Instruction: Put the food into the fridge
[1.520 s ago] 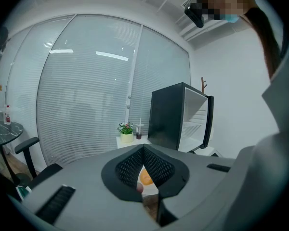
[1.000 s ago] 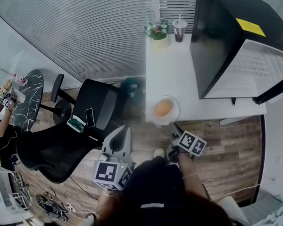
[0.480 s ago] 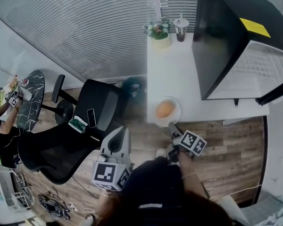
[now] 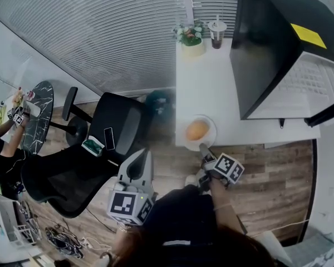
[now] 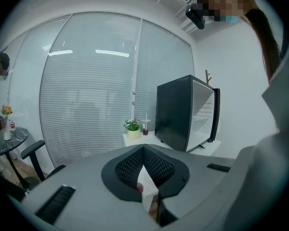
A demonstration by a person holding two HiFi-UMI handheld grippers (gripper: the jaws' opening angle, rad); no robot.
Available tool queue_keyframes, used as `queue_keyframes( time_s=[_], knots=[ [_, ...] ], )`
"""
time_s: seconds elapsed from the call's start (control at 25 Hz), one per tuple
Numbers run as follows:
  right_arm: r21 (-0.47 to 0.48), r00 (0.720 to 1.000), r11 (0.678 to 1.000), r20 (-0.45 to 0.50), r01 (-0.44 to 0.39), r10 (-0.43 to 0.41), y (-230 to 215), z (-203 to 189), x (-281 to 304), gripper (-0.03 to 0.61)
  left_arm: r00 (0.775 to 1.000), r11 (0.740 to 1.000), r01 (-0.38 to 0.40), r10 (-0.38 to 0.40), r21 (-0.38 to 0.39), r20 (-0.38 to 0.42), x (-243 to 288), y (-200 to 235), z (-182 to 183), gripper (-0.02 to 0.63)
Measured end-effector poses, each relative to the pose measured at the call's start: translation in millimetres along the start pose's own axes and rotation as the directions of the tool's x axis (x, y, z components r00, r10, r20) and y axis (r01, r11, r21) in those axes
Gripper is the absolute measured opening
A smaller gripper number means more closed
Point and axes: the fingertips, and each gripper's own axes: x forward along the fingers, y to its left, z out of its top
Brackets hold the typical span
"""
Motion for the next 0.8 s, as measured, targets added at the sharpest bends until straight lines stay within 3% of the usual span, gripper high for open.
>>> queue_keyframes(
  time_s=[0.28,0.8],
  knots=[
    [0.058,1.000,0.998,0.006,0.003,-0.004,-7.8,0.9,3.2,0.120,1.000,1.000,-0.005,0.005,-0.002,-0.004,3.1,5.3,-0.2,0.005],
    [0.096,1.000,0.995,0.013,-0.016,0.014,-6.9,0.4,-0.5,0.042,1.000,1.000,-0.009,0.009,-0.007,-0.014,2.3,3.0,-4.9,0.005]
  ],
)
